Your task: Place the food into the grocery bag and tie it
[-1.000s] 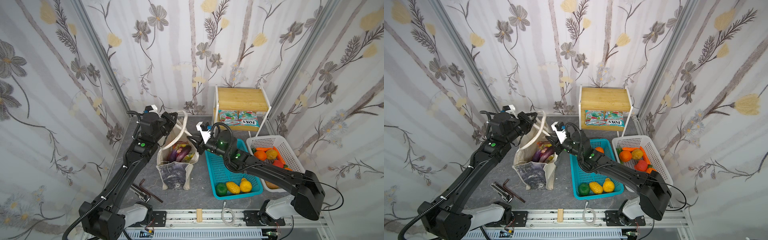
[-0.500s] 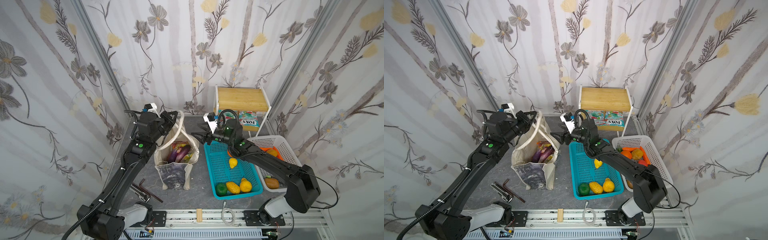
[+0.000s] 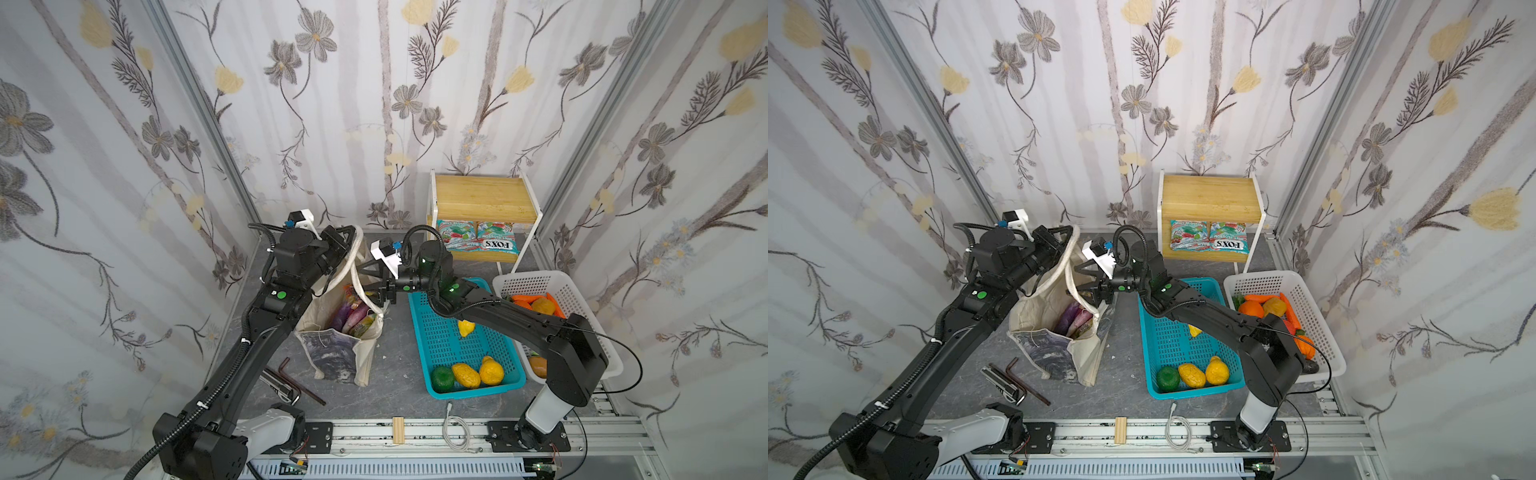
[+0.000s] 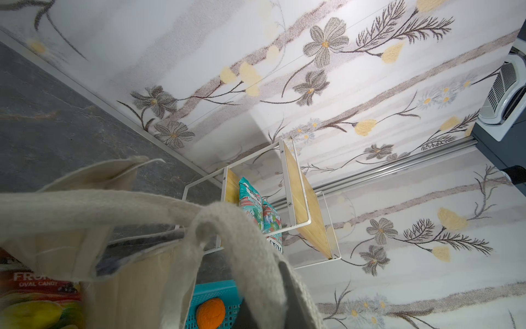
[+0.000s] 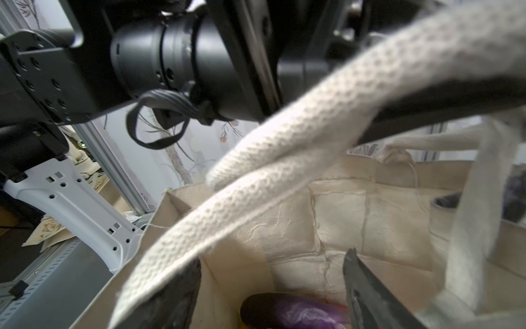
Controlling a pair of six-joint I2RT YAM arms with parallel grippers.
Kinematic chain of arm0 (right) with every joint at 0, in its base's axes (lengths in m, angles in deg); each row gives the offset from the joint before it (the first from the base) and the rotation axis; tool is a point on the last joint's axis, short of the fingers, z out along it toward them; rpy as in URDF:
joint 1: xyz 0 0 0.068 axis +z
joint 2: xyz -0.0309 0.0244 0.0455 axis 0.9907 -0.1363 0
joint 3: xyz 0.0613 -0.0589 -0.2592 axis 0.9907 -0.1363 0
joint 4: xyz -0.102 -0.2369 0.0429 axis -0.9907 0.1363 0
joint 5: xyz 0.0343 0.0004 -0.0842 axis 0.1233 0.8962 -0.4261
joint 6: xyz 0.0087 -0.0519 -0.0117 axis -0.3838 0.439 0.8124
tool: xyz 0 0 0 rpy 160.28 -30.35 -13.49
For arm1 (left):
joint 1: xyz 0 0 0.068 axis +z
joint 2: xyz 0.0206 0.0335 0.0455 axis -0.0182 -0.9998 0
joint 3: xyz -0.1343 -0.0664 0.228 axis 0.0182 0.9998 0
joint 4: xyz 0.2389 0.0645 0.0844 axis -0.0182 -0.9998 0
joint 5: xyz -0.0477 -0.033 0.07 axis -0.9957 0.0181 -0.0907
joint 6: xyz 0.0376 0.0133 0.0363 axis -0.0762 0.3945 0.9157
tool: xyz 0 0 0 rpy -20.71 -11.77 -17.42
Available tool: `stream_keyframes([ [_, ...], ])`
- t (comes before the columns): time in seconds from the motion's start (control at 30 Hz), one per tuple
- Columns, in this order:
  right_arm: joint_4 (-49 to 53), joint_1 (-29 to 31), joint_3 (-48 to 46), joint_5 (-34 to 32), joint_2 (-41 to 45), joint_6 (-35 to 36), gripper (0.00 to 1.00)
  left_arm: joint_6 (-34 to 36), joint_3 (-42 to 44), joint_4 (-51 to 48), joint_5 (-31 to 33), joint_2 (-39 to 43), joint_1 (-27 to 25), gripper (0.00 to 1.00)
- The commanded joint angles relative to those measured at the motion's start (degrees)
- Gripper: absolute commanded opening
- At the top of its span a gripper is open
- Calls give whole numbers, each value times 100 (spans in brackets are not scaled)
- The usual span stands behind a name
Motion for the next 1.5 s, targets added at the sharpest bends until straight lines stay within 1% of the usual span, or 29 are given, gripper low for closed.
stream_keyframes([
  [0.0,-1196,28,63,421,-160,-953,76,73,71,335,316,73,4,0],
  [0.07,-1728,28,21,348,-220,-1475,74,121,108,344,373,117,10,0],
  [0.1,-1994,28,-15,204,-236,-1726,72,167,117,344,412,137,3,0],
  [0.23,-2796,28,-15,-214,-383,-2558,60,223,274,353,645,259,-36,0],
  [0.27,-2924,25,-26,-359,-395,-2636,59,230,306,353,680,288,-45,0],
  [0.3,-3079,206,-61,-579,-409,-2706,57,240,350,353,722,318,-41,0],
  [0.4,-3390,251,-22,-859,-529,-2947,51,240,424,361,779,359,-48,0],
  [0.47,-3458,304,114,-880,-643,-3071,47,237,473,361,817,384,-81,0],
  [0.6,-3529,431,292,-1102,-775,-3176,45,217,582,388,873,418,-146,0],
  [0.67,-3841,424,273,-1236,-841,-3462,41,210,613,395,889,444,-187,0],
  [0.77,-3896,454,433,-1434,-962,-3683,35,155,708,405,935,530,-225,0],
  [0.97,-4440,541,497,-1497,-1116,-4153,34,26,924,430,1172,675,-312,0],
  [1.07,-4675,629,524,-1482,-1217,-4261,32,-8,916,475,1125,598,-329,0],
  [1.17,-5170,616,482,-1522,-1299,-4646,22,-14,975,545,1135,561,-347,0],
  [1.27,-5339,583,549,-1603,-1373,-4909,20,-49,1100,628,1245,604,-377,0],
  [1.37,-5484,588,692,-1513,-1528,-5090,8,-76,1095,677,1281,597,-374,0],
  [1.47,-5452,542,499,-1626,-1467,-5006,0,-23,1032,687,1334,596,-376,0],
])
